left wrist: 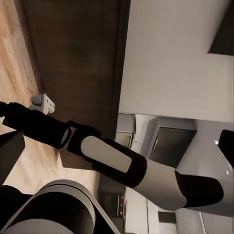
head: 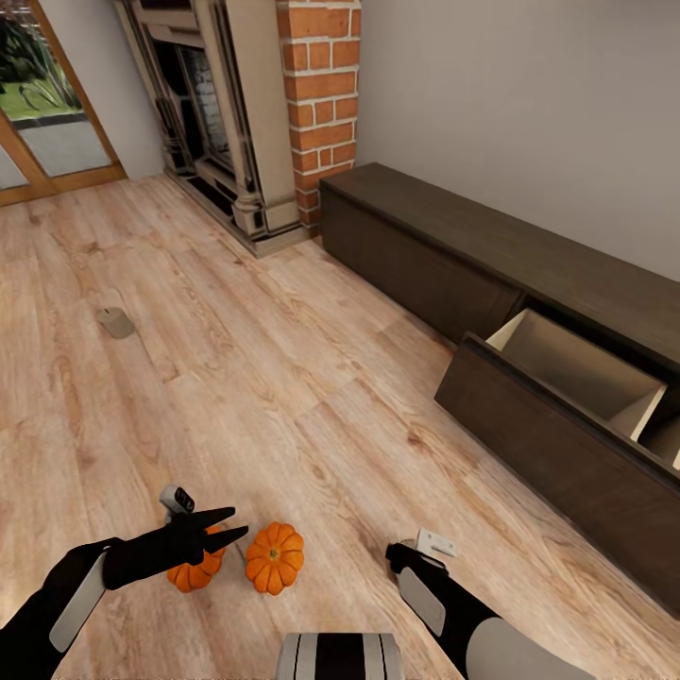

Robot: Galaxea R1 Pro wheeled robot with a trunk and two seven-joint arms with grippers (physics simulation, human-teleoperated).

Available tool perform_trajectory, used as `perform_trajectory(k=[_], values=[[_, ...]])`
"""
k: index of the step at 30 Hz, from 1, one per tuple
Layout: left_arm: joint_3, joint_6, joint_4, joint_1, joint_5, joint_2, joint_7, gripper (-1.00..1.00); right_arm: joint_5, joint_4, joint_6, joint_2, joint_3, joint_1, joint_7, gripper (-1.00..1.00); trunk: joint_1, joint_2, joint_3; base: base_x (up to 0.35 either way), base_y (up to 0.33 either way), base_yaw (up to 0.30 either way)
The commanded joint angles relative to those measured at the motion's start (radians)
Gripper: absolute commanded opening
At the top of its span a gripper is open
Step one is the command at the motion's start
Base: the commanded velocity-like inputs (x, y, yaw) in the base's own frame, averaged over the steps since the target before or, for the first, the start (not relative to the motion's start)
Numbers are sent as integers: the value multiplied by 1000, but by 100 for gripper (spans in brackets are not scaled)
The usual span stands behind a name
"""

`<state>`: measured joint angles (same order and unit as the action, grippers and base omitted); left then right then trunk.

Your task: Place each of the two pumpkins and all three candles from the living room inside a cabinet in the living room (use any cabinet), then make sure every cabinet is closed, and position the cauldron so it is next to a table in the living room.

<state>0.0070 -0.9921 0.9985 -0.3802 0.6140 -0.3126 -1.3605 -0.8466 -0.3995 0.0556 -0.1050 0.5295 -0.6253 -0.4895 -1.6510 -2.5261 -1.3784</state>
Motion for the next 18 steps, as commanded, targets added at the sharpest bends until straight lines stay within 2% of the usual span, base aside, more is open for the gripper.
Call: perform_trajectory(k=[1, 18], values=[[0, -10, 0, 0, 3, 0, -2, 100, -3, 1, 6, 1, 7, -1, -7, 100, 0, 0, -1, 0, 0, 0], [0, -10, 0, 0, 3, 0, -5, 100, -3, 4, 6, -1, 7, -1, 0, 100, 0, -1, -5, 0, 0, 0]])
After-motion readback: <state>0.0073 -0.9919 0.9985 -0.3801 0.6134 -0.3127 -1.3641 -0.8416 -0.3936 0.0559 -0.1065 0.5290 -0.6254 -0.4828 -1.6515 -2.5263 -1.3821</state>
